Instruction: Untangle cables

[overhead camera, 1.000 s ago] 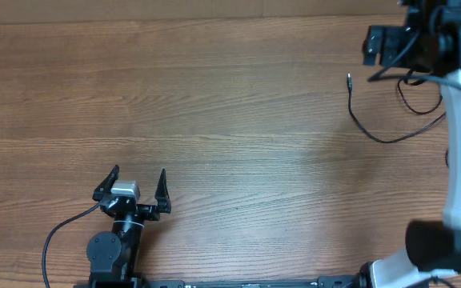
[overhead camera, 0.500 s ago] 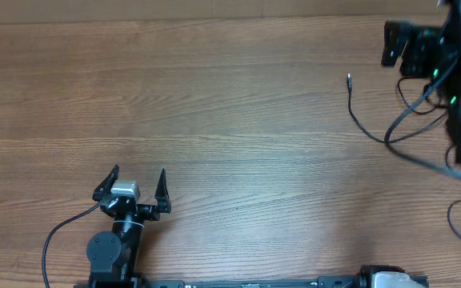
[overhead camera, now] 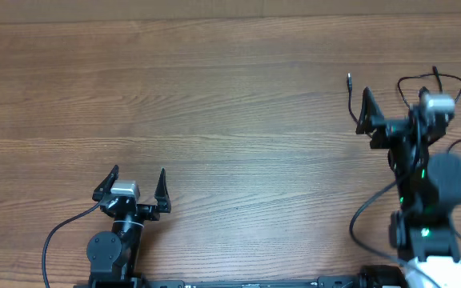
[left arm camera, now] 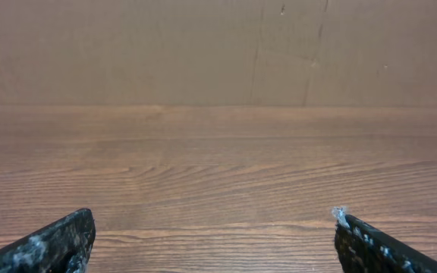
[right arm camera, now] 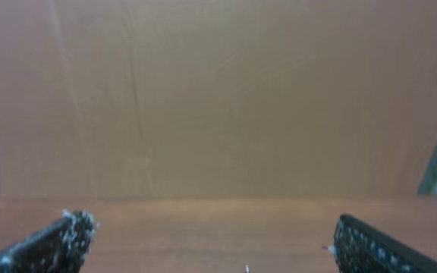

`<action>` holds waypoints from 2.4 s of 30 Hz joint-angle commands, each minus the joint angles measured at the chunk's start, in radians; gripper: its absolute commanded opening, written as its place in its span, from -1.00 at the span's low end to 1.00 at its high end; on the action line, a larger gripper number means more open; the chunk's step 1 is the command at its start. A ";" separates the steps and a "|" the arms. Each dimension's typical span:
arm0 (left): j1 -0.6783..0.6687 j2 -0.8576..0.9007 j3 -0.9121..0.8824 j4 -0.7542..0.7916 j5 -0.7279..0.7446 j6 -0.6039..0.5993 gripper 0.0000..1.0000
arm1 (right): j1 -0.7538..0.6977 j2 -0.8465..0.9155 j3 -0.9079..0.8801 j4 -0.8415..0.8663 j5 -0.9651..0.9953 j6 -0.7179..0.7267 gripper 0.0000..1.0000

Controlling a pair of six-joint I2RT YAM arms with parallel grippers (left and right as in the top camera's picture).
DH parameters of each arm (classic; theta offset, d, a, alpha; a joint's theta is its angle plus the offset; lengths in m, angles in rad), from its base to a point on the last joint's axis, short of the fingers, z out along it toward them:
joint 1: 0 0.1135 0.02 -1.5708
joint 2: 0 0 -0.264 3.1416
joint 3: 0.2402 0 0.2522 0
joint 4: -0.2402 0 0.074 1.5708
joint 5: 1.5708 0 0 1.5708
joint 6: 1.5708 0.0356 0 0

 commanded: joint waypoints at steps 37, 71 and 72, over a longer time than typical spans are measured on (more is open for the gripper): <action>-0.006 -0.009 -0.003 -0.004 -0.004 0.008 0.99 | -0.002 -0.689 -0.527 0.043 -0.036 -0.001 1.00; -0.006 -0.009 -0.003 -0.004 -0.005 0.008 0.99 | -0.001 -0.731 -0.526 0.068 -0.009 -0.010 1.00; -0.006 -0.009 -0.003 -0.004 -0.004 0.008 1.00 | -0.001 -0.731 -0.526 0.064 -0.009 -0.010 1.00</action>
